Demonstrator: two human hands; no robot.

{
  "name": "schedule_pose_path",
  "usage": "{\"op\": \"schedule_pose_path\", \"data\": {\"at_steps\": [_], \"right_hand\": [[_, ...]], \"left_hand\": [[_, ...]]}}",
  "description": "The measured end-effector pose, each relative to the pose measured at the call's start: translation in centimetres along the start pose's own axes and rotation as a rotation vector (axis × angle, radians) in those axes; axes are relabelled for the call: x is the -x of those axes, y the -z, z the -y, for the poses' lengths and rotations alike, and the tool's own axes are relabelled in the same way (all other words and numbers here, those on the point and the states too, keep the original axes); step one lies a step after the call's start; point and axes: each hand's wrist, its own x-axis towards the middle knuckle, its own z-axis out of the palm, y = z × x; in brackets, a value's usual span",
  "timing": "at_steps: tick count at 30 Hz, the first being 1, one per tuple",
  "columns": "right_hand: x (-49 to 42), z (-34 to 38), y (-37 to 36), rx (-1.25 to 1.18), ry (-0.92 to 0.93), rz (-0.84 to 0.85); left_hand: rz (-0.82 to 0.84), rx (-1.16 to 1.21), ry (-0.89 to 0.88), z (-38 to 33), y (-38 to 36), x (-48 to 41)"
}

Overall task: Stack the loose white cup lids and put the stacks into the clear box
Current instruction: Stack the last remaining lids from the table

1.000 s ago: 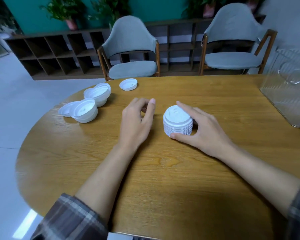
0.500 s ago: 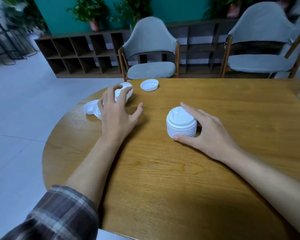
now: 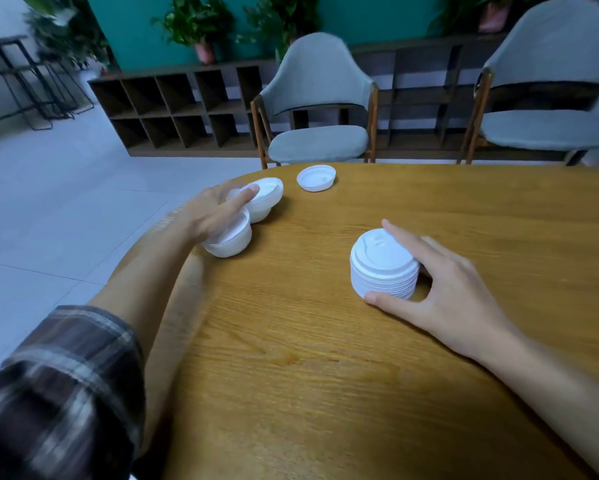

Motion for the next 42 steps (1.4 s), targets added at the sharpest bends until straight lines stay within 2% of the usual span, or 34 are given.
{"op": "schedule_pose_path", "data": {"at_steps": [12,28,35,39,42], "right_hand": [[0.1,0.0,0.1,-0.017,-0.014,0.007],[4.5,-1.9,5.8,0.025,-0.053,-0.007],[6.1,-3.0,8.2,0.032,-0.089,-0.037],[6.1,-3.2,8.0,0.037,-0.089,-0.047],[6.1,-3.5,8.0,0.043,-0.094,-0.045]], "left_hand": [[0.048,-0.068,-0.068,-2.3,-2.1,1.8],[0.106,-0.012,-0.231,-11.9,-8.6,6.5],[-0.029,-0.01,-0.247,-14.9,-10.8,8.5],[-0.221,0.161,-0.297,-14.9,-11.7,9.2],[-0.284,0.242,-0.363,-14.3,-12.2,8.8]]}}
